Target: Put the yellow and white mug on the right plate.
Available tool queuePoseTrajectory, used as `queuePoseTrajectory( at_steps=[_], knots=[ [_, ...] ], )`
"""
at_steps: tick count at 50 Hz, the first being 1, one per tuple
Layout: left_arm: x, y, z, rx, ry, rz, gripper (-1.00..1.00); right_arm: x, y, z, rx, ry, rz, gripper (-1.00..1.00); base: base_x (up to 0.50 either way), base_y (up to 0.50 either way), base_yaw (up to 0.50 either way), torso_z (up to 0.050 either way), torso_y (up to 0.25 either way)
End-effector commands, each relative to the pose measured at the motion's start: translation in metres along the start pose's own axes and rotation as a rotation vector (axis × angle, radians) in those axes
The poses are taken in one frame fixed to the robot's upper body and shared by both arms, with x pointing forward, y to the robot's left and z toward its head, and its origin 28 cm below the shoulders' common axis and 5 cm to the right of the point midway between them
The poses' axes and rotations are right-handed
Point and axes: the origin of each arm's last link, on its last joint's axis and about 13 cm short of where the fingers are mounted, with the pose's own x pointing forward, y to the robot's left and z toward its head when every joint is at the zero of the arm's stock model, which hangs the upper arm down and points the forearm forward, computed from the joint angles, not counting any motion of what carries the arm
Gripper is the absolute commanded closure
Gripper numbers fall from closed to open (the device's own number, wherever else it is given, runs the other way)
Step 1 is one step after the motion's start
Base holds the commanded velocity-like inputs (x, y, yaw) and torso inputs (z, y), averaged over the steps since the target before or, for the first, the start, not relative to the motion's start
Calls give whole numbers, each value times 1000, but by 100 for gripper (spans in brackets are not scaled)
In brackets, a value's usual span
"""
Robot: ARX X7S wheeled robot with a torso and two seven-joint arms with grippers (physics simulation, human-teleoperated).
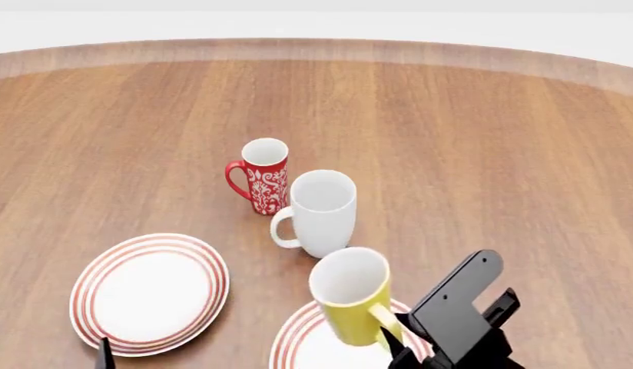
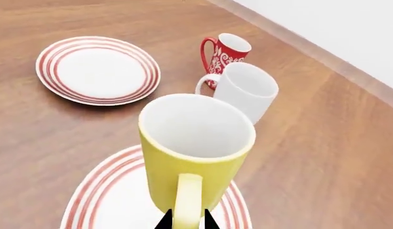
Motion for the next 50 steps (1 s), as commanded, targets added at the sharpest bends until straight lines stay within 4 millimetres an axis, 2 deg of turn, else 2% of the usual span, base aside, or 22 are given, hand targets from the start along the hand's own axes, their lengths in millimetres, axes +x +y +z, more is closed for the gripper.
queuePoseTrajectory(
  at_steps=[1, 12, 18, 50],
  knots=[
    [2, 0, -1, 21, -6, -4, -100, 17, 1, 4, 44, -68, 74, 100, 0, 0, 0, 0, 0],
    [1, 0, 0, 23, -8, -11, -100, 29, 3, 7, 61, -108, 161, 100, 0, 0, 0, 0, 0],
    [1, 0, 0, 22, -7, -11, -100, 34, 0, 4, 45, -93, 153, 100, 0, 0, 0, 0, 2],
    [0, 0, -1, 22, 1, -17, -100, 37, -6, -12, 11, 14, 135, 100, 0, 0, 0, 0, 0]
  ],
)
